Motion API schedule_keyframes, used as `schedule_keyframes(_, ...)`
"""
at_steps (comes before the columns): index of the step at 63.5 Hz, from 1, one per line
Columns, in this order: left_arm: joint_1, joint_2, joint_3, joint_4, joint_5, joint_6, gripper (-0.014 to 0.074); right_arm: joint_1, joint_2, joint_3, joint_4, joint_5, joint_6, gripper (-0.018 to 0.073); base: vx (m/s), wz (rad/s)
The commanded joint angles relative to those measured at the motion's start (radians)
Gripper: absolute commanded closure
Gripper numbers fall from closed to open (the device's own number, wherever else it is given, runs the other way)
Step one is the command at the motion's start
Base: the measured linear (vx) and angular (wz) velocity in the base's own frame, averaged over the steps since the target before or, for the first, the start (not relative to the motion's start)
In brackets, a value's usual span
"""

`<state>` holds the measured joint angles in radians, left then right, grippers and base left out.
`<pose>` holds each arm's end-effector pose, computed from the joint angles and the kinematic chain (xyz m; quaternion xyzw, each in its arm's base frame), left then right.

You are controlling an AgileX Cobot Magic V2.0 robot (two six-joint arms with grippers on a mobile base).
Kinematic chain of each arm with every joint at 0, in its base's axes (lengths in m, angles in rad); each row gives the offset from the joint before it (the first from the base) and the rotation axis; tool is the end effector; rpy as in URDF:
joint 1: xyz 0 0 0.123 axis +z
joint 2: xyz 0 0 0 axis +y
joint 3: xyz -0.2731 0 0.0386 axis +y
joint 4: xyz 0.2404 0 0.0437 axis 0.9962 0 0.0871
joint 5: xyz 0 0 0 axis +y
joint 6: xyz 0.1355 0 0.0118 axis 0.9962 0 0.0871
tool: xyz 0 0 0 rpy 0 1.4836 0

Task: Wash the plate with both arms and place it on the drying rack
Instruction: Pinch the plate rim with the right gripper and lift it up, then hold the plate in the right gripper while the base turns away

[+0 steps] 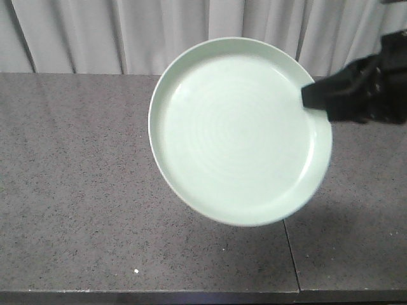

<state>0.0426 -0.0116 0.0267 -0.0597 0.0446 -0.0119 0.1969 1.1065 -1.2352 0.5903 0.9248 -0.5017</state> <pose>0.1034 0.0040 0.2022 -0.0388 0.6962 -0.0113 0.7167 0.2278 0.1071 0.3880 -0.2392 0.8380 0.2202 0.4382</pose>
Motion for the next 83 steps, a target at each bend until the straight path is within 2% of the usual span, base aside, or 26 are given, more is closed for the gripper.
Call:
schedule_keyframes(1, -0.001, -0.014, -0.025, -0.009, -0.076, -0.005, 0.0603, -0.004, -0.140, 0.096, 0.034, -0.049, 0.023, 0.0561, 0.00, 0.00)
schedule_keyframes(15, -0.001, -0.014, -0.025, -0.009, -0.076, -0.005, 0.0603, -0.004, -0.426, 0.367, 0.033, -0.047, 0.097, 0.0561, 0.00, 0.00)
schedule_keyframes(29, -0.001, -0.014, -0.025, -0.009, -0.076, -0.005, 0.0603, -0.004, -0.644, 0.500, -0.001, -0.047, 0.192, 0.0561, 0.00, 0.00)
schedule_keyframes(46, -0.001, -0.014, -0.025, -0.009, -0.076, -0.005, 0.0603, -0.003, -0.744, 0.512, -0.004, -0.040, 0.193, 0.0561, 0.00, 0.00)
schedule_keyframes(83, -0.001, -0.014, -0.025, -0.009, -0.076, -0.005, 0.0603, -0.003, -0.747, 0.512, -0.003, -0.040, 0.191, 0.0561, 0.00, 0.00)
